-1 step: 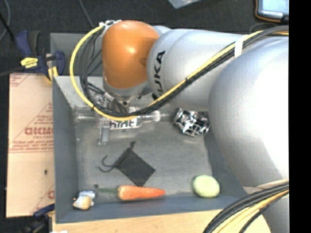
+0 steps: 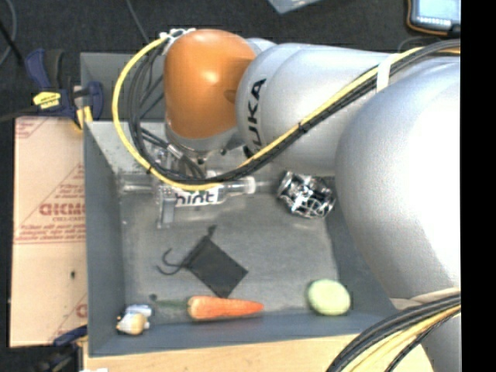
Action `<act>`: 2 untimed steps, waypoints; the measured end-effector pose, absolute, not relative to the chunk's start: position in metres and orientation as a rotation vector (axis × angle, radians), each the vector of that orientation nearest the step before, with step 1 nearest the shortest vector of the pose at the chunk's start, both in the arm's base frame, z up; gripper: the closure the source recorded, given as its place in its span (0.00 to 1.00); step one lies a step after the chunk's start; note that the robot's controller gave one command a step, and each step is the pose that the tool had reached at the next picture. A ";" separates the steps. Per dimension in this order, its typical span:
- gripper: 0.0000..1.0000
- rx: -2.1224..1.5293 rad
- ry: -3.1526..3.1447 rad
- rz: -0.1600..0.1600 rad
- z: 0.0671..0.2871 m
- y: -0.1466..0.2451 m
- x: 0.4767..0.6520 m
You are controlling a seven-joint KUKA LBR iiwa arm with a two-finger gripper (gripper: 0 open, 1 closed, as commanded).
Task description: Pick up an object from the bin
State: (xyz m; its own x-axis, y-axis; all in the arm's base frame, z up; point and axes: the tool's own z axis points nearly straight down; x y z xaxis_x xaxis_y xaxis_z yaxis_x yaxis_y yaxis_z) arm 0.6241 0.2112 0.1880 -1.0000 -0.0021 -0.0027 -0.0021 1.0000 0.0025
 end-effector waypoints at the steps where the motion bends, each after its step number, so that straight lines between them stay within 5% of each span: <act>1: 0.00 -0.101 3.129 0.005 0.176 0.201 0.611; 2: 0.00 -0.397 3.108 0.002 0.116 0.173 0.590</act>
Offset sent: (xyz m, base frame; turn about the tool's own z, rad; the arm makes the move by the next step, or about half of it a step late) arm -0.0445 -0.0545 -0.1086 -0.3195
